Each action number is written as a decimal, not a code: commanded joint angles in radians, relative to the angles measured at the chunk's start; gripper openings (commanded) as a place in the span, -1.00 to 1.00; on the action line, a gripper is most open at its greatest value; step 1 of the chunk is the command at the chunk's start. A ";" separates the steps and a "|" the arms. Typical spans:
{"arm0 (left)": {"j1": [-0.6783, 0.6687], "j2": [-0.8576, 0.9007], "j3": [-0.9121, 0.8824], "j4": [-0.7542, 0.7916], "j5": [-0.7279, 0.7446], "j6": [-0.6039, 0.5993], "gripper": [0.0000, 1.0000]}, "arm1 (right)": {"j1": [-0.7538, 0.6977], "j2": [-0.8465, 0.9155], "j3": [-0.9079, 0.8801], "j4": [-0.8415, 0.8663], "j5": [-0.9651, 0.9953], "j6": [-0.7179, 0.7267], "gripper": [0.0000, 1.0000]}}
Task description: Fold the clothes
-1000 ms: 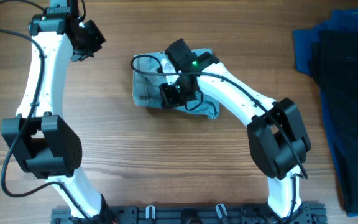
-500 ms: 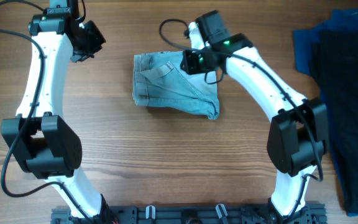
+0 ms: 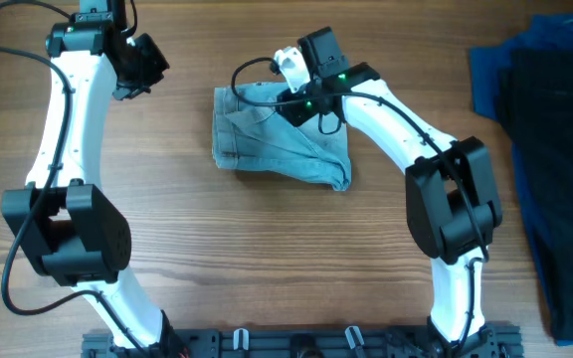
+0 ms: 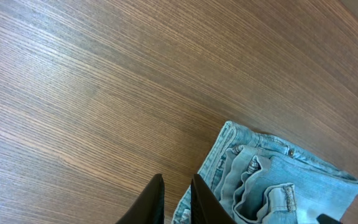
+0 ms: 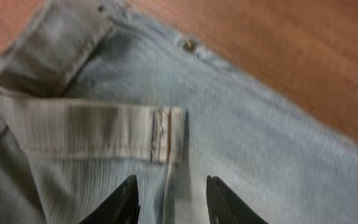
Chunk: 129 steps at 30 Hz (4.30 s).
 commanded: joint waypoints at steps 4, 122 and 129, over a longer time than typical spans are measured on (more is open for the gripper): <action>0.002 -0.009 0.005 -0.005 -0.014 -0.006 -0.70 | 0.021 0.083 0.019 0.026 0.026 -0.018 -0.21; -0.071 0.008 0.003 -0.053 0.069 -0.028 -0.38 | -0.153 -0.035 -0.308 0.479 0.118 0.264 -0.64; -0.071 -0.007 0.003 -0.075 0.070 0.074 0.18 | -0.230 -0.369 -0.286 0.319 0.179 0.293 -0.30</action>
